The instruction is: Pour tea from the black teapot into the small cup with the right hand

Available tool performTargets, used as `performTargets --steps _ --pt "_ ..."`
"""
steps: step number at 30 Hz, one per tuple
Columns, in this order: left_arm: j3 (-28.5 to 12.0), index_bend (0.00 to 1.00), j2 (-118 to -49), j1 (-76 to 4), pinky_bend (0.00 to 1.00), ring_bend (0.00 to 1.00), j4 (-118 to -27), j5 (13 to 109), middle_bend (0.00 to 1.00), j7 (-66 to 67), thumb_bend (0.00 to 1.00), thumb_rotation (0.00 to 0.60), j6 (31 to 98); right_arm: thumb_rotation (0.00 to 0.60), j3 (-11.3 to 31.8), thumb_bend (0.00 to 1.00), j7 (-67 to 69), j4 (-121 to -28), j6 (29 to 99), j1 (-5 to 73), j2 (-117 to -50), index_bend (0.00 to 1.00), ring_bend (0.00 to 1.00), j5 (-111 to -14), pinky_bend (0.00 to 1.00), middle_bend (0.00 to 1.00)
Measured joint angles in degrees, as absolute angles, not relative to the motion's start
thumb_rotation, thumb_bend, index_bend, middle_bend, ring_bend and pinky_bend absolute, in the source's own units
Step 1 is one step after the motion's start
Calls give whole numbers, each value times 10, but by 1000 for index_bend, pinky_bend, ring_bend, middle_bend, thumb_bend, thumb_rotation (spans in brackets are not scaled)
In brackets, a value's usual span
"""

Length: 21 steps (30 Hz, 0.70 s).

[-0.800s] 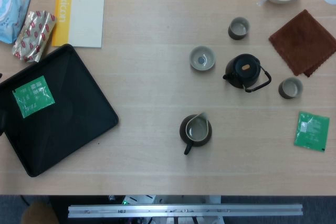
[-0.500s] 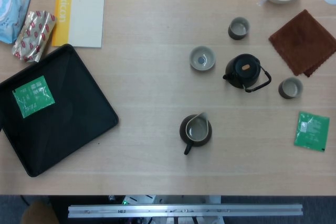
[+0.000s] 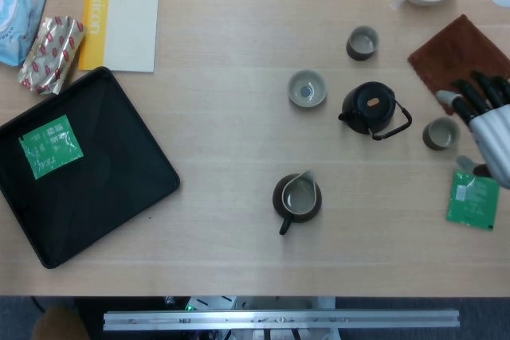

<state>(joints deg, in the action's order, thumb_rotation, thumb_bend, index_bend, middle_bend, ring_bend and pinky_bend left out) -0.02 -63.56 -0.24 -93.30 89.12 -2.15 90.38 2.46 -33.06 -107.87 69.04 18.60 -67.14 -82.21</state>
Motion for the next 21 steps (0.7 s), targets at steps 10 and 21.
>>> performTargets --steps 10,21 --pt "0 146 -631 5 137 138 -928 885 196 -31 392 600 908 600 31 0 -392 -1023 643 224 -750 205 98 -768 170 183" --pt "-2 146 -635 2 137 137 -926 886 196 -32 392 600 903 600 41 0 -424 -962 628 253 -815 205 98 -726 170 180"
